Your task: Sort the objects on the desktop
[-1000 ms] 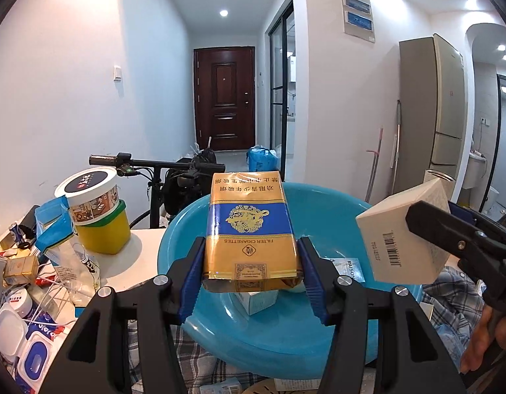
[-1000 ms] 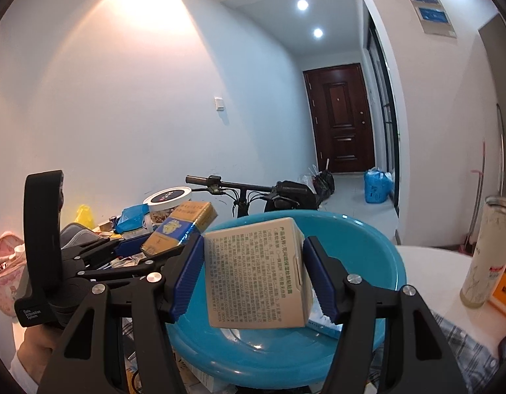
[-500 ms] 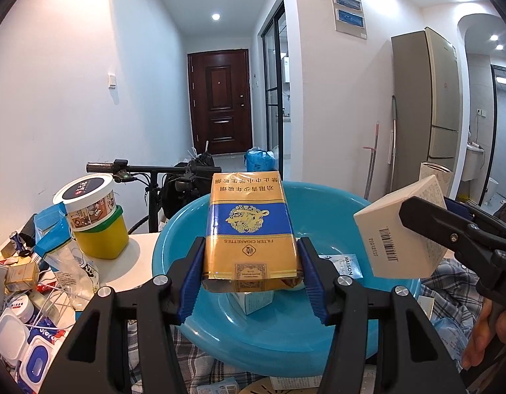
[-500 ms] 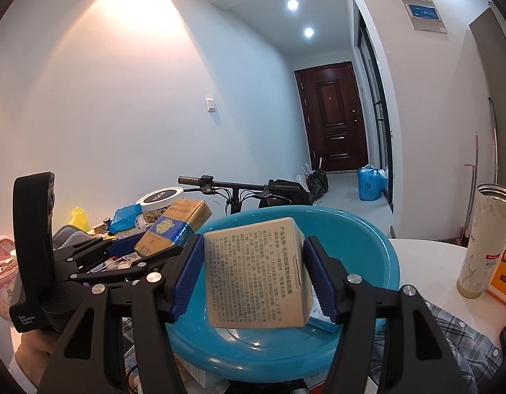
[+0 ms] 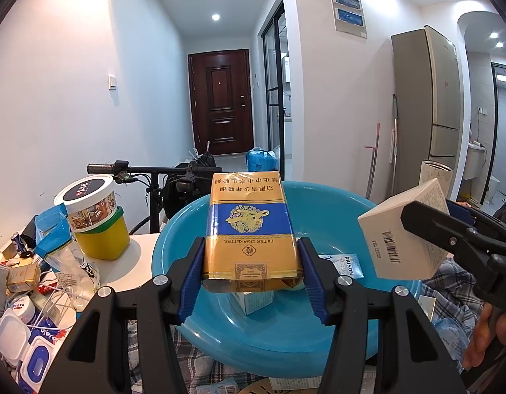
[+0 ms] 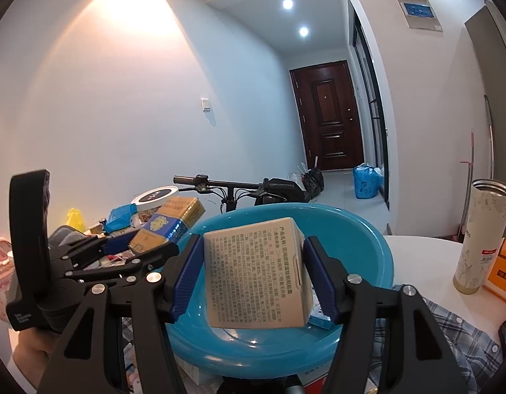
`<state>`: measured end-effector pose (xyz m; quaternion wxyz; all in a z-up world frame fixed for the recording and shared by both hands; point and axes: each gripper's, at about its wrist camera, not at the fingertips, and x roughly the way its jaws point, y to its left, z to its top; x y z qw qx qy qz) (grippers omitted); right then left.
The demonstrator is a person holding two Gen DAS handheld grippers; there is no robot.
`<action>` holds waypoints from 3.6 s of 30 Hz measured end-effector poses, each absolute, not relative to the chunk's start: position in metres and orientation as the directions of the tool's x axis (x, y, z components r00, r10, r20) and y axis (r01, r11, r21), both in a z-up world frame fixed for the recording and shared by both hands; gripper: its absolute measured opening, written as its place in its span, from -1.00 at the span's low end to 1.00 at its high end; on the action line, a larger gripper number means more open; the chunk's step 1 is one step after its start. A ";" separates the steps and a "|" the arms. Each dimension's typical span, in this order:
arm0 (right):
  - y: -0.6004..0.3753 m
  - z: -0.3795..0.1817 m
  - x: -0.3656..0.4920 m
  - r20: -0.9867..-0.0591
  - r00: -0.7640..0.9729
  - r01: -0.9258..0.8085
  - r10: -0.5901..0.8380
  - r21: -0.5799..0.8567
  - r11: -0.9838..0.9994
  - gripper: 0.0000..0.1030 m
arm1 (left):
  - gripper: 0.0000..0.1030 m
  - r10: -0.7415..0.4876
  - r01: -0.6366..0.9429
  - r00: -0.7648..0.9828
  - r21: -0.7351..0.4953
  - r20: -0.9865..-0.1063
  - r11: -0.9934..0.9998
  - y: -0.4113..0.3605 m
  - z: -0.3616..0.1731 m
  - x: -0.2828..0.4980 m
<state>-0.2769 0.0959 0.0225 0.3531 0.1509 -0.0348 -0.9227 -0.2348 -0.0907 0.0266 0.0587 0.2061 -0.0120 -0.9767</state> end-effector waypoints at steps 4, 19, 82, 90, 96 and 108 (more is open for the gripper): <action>0.097 0.022 -0.277 -0.252 -0.708 0.639 -0.660 0.171 -0.750 0.18 | 0.12 -0.117 0.109 -0.908 0.043 -0.402 -0.993 -0.092 0.027 -0.235; 0.098 0.021 -0.277 -0.269 -0.711 0.632 -0.649 0.158 -0.758 0.18 | 0.12 -0.121 0.110 -0.905 0.052 -0.408 -0.993 -0.091 0.024 -0.236; 0.102 0.022 -0.278 -0.283 -0.704 0.638 -0.651 0.152 -0.755 0.19 | 1.00 -0.165 0.167 -0.903 0.031 -0.397 -0.986 -0.095 0.031 -0.225; 0.102 0.022 -0.278 -0.287 -0.700 0.642 -0.654 0.149 -0.752 0.19 | 1.00 -0.161 0.165 -0.903 0.024 -0.399 -0.986 -0.096 0.031 -0.225; 0.101 0.016 -0.283 -0.313 -0.697 0.631 -0.645 0.158 -0.759 1.00 | 1.00 -0.153 0.160 -0.908 0.015 -0.390 -0.987 -0.095 0.031 -0.223; 0.137 0.048 -0.242 -0.294 -0.705 0.644 -0.646 0.116 -0.756 1.00 | 1.00 -0.127 0.155 -0.913 -0.043 -0.387 -0.987 -0.105 0.033 -0.218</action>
